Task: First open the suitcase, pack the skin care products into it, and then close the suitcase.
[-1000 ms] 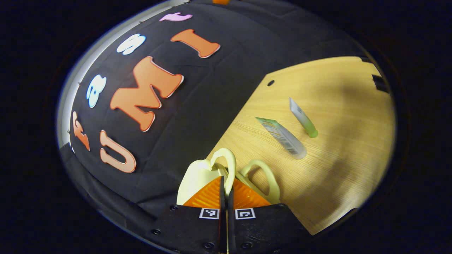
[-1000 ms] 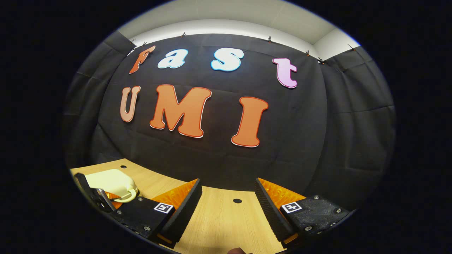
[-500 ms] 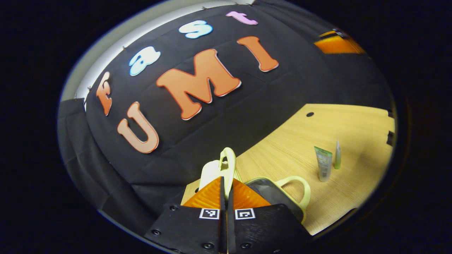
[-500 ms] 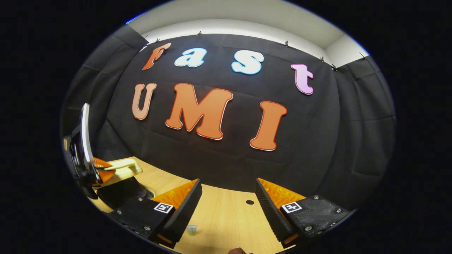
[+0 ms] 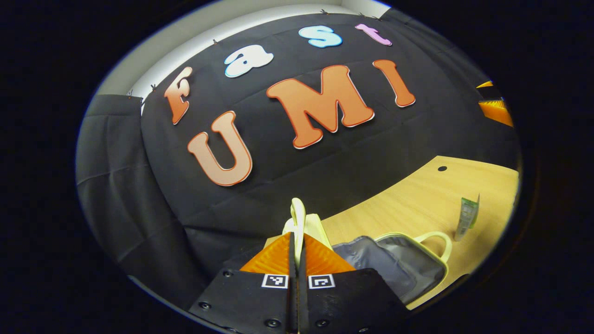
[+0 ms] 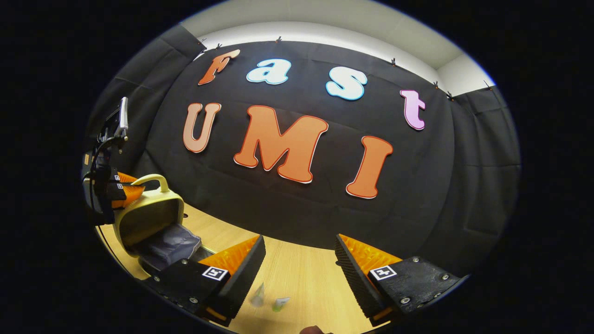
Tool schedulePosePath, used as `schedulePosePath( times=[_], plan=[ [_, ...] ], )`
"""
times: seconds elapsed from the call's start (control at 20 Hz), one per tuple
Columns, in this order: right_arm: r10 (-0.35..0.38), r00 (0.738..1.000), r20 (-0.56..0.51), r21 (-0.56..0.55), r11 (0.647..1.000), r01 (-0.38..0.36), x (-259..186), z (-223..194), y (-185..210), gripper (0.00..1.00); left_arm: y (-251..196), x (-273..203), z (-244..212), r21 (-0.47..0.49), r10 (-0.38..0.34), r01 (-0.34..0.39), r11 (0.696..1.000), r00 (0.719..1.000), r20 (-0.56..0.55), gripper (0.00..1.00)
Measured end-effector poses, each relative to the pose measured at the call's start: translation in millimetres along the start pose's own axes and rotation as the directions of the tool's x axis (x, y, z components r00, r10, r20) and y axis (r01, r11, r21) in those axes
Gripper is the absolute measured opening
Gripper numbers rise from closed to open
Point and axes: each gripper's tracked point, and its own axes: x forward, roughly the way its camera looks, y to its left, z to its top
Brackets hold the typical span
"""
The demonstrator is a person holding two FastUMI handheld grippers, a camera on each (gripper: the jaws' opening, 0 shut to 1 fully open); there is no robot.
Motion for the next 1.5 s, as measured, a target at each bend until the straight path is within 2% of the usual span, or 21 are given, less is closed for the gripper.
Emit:
schedulePosePath(
  times=[0.35, 0.55, 0.75, 0.9, 1.0, 1.1, 1.15, 1.2, 1.25, 1.35, 1.45, 1.5],
  plan=[
    [-0.006, 0.999, -0.049, 0.042, 0.999, 0.008, 11.7, -3.8, 44.6, 0.95, 78.4, 21.6, -61.4, -0.059, 0.052, -0.055, 0.997, 0.997, -0.057, 0.01],
    [-0.002, 0.998, -0.065, 0.057, 0.998, 0.005, 20.0, -4.6, 65.8, 0.95, 116.4, 37.0, -108.4, -0.102, 0.096, -0.11, 0.989, 0.986, -0.133, 0.01],
    [-0.004, 0.998, -0.067, 0.051, 0.999, 0.007, 29.7, -6.3, 76.2, 0.95, 142.3, 51.5, -169.8, -0.096, 0.129, -0.155, 0.983, 0.965, -0.23, 0.02],
    [0.002, 0.997, -0.075, 0.065, 0.998, 0.003, 33.8, -7.3, 78.9, 0.95, 151.8, 59.6, -215.2, -0.103, 0.135, -0.174, 0.979, 0.942, -0.308, 0.06],
    [-0.005, 0.997, -0.082, 0.06, 0.998, 0.01, 37.6, -8.3, 75.8, 0.95, 159.6, 51.6, -230.2, -0.091, 0.178, -0.222, 0.971, 0.92, -0.348, 0.1],
    [-0.002, 0.996, -0.091, 0.063, 0.998, 0.008, 41.2, -11.2, 72.4, 0.95, 160.0, 53.8, -224.1, -0.086, 0.195, -0.234, 0.968, 0.925, -0.326, 0.17],
    [0.006, 0.995, -0.095, 0.068, 0.998, 0.0, 42.8, -11.9, 72.0, 0.95, 153.4, 51.6, -216.2, -0.092, 0.191, -0.229, 0.969, 0.931, -0.31, 0.16],
    [0.009, 0.995, -0.095, 0.069, 0.998, -0.003, 43.0, -12.2, 70.6, 0.95, 142.7, 51.4, -204.8, -0.097, 0.174, -0.21, 0.973, 0.94, -0.292, 0.22],
    [0.012, 0.996, -0.094, 0.068, 0.998, -0.006, 42.8, -12.9, 68.1, 0.95, 130.0, 52.8, -193.3, -0.095, 0.159, -0.191, 0.977, 0.949, -0.273, 0.37],
    [0.015, 0.996, -0.09, 0.064, 0.998, -0.009, 42.0, -15.0, 61.0, 0.96, 99.9, 50.9, -162.2, -0.09, 0.126, -0.148, 0.985, 0.968, -0.215, 0.41],
    [0.023, 0.996, -0.085, 0.06, 0.998, -0.018, 39.8, -17.9, 55.6, 0.95, 65.0, 48.1, -131.0, -0.111, 0.075, -0.094, 0.989, 0.984, -0.16, 0.49],
    [0.028, 0.996, -0.084, 0.057, 0.998, -0.023, 37.6, -20.2, 50.9, 0.95, 46.6, 45.9, -114.9, -0.125, 0.047, -0.064, 0.99, 0.99, -0.136, 0.63]
  ],
)
